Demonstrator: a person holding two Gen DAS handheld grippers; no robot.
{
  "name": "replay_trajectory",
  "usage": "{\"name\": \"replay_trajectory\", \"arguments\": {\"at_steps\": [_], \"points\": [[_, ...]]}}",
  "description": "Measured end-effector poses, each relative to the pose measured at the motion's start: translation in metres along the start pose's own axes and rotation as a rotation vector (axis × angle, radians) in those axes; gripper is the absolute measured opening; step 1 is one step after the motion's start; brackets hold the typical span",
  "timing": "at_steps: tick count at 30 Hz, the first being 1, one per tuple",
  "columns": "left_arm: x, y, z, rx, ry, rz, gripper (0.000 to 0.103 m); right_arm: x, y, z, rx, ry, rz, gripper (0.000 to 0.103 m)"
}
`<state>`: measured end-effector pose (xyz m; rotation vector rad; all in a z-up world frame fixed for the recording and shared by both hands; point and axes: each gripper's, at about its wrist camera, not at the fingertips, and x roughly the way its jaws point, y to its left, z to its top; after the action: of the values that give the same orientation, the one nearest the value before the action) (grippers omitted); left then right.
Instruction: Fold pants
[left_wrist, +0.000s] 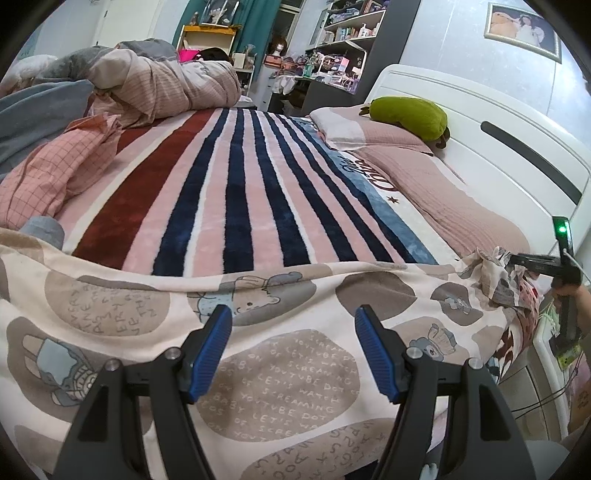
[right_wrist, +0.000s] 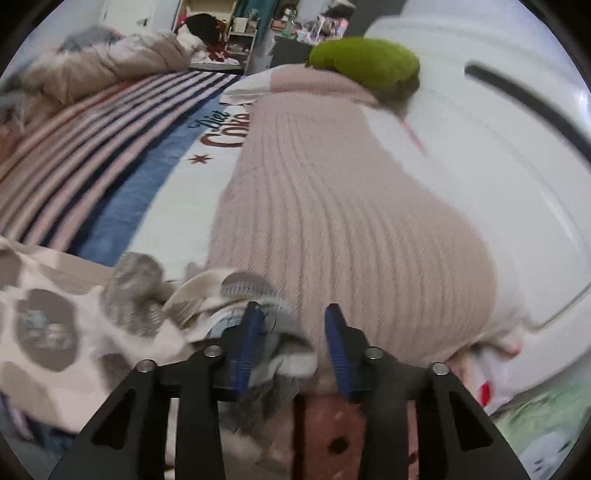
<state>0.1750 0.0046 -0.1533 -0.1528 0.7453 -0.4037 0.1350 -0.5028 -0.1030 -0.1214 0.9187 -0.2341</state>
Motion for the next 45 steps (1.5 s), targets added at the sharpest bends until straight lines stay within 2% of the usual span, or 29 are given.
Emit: {"name": "replay_trajectory", "arguments": {"at_steps": [3,4,6,8,9,10,13,15,16,19,20,21,22,24,27,28,29,32,34,37,39,41,42,43,44,45], "points": [[0.001,0.0,0.001,-0.007,0.0,-0.005,0.065,-0.002,-0.015,-0.016,0.123,0.043,0.123,0.044],[0.001,0.0,0.002,-0.006,0.0,-0.005,0.065,0.001,-0.014,-0.022,0.141,0.066,0.155,0.046],[0.001,-0.002,0.002,-0.003,-0.003,-0.01,0.065,0.007,-0.007,-0.029,0.13,0.099,0.162,0.046],[0.0,-0.003,0.001,-0.002,-0.004,-0.017,0.065,0.013,0.002,-0.034,0.094,0.116,0.082,0.042],[0.0,-0.003,0.001,-0.001,-0.003,-0.018,0.065,0.014,0.002,-0.036,0.101,0.112,0.06,0.034],[0.0,-0.004,0.0,0.0,-0.003,-0.018,0.065,0.016,0.0,-0.036,0.111,0.117,0.056,0.004],[-0.001,-0.003,-0.001,0.0,-0.003,-0.012,0.065,0.012,-0.01,-0.039,0.104,0.104,0.001,0.002],[-0.002,-0.001,-0.001,-0.006,-0.003,-0.01,0.065,0.003,-0.02,-0.04,0.114,0.081,-0.069,0.0],[-0.002,-0.001,0.0,-0.008,-0.004,-0.011,0.065,0.001,-0.028,-0.038,0.133,0.066,-0.055,0.0],[-0.002,-0.002,0.002,-0.006,-0.01,-0.015,0.065,-0.004,-0.041,-0.038,0.173,0.057,0.06,0.004],[-0.002,-0.003,0.002,-0.005,-0.012,-0.018,0.065,-0.003,-0.04,-0.037,0.159,0.061,0.084,0.025],[-0.003,-0.003,0.003,-0.005,-0.013,-0.02,0.065,-0.004,-0.039,-0.036,0.15,0.054,0.089,0.038],[-0.003,-0.004,0.003,-0.006,-0.015,-0.021,0.065,-0.003,-0.037,-0.036,0.147,0.054,0.106,0.06],[-0.004,-0.004,0.003,-0.008,-0.017,-0.028,0.065,0.007,-0.035,-0.037,0.149,0.1,0.152,0.061],[-0.006,-0.004,0.002,-0.008,-0.017,-0.026,0.065,0.033,-0.035,-0.047,0.227,0.199,0.257,0.06],[-0.007,-0.004,0.002,-0.008,-0.017,-0.024,0.065,0.038,-0.035,-0.052,0.247,0.214,0.299,0.043],[-0.007,-0.003,0.002,-0.008,-0.015,-0.021,0.065,0.039,-0.032,-0.053,0.24,0.211,0.319,0.01],[-0.01,-0.002,0.003,-0.006,-0.017,-0.012,0.065,0.023,-0.02,-0.051,0.189,0.151,0.231,0.004],[-0.012,-0.002,0.003,-0.006,-0.025,-0.015,0.065,0.008,-0.025,-0.047,0.231,0.113,0.195,0.003],[-0.013,0.0,0.003,-0.009,-0.033,-0.026,0.065,-0.015,-0.038,-0.045,0.207,0.074,0.0,0.002],[-0.013,0.0,0.004,-0.009,-0.033,-0.031,0.065,-0.015,-0.049,-0.047,0.22,0.099,-0.048,0.002],[-0.013,0.0,0.004,-0.008,-0.033,-0.032,0.065,-0.015,-0.054,-0.049,0.207,0.127,-0.053,0.006],[-0.013,-0.001,0.004,-0.008,-0.033,-0.031,0.065,-0.019,-0.046,-0.046,0.164,0.11,-0.061,0.006],[-0.013,-0.001,0.004,-0.006,-0.032,-0.03,0.065,-0.022,-0.038,-0.043,0.125,0.083,-0.057,0.012],[-0.013,0.0,0.004,-0.005,-0.033,-0.027,0.065,-0.026,-0.031,-0.039,0.095,0.063,-0.042,0.034],[-0.014,0.0,0.004,-0.005,-0.034,-0.025,0.065,-0.029,-0.023,-0.035,0.066,0.046,-0.032,0.044]]}}
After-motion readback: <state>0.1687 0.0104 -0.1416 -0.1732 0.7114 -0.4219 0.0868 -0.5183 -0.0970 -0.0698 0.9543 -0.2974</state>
